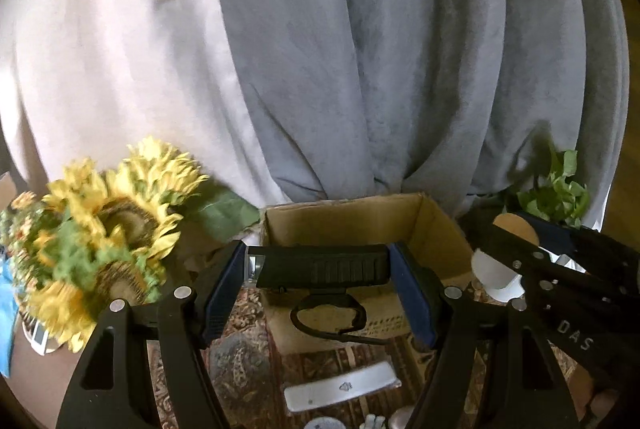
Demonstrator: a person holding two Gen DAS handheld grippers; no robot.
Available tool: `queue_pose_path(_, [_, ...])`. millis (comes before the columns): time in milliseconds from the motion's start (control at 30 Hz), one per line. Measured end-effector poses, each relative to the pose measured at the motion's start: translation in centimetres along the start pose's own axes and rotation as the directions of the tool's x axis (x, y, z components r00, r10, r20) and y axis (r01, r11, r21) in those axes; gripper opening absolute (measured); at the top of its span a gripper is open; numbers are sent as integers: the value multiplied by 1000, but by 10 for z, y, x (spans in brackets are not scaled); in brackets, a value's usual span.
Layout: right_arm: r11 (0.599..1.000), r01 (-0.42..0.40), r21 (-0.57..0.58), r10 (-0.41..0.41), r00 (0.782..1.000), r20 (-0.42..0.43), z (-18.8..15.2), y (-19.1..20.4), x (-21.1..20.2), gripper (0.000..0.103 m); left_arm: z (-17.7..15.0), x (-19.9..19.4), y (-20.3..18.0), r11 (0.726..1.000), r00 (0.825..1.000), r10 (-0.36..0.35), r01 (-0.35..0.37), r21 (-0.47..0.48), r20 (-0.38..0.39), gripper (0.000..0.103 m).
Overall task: Organize rigid objects
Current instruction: 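Carry the jar into the cardboard box and open the right tool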
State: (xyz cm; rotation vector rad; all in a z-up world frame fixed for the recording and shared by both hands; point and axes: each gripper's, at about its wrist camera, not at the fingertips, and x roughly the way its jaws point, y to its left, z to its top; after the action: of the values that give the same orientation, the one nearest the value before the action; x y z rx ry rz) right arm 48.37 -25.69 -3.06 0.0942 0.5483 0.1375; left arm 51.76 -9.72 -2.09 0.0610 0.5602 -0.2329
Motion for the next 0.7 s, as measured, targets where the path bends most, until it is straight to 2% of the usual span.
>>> queue_pose_path(167, [1000,-10,24,12,998,-60,13,-16,35,43,13,25,-1,1000,999,-11,12,18,-47,71])
queue_pose_path(367, [999,-14,32,19,989,-148,23,-30,73,43,21,63,-3,999,985,-33,40,37,-168,71])
queue_pose_path(567, [999,-24,48,35,969,-246,27,-41,108,43,24,107,-1,998,947,-54,63,19,-318,71])
queue_pose_path(633, [998,-26,51,39,960,-277,26,-42,118,43,24,115,0,998,937,-47,58,19,-347,72])
queue_pose_path(700, [998,-32,55,48,950,-307,26,-41,127,43,25,118,0,999,935,-30,42,26,-354,85])
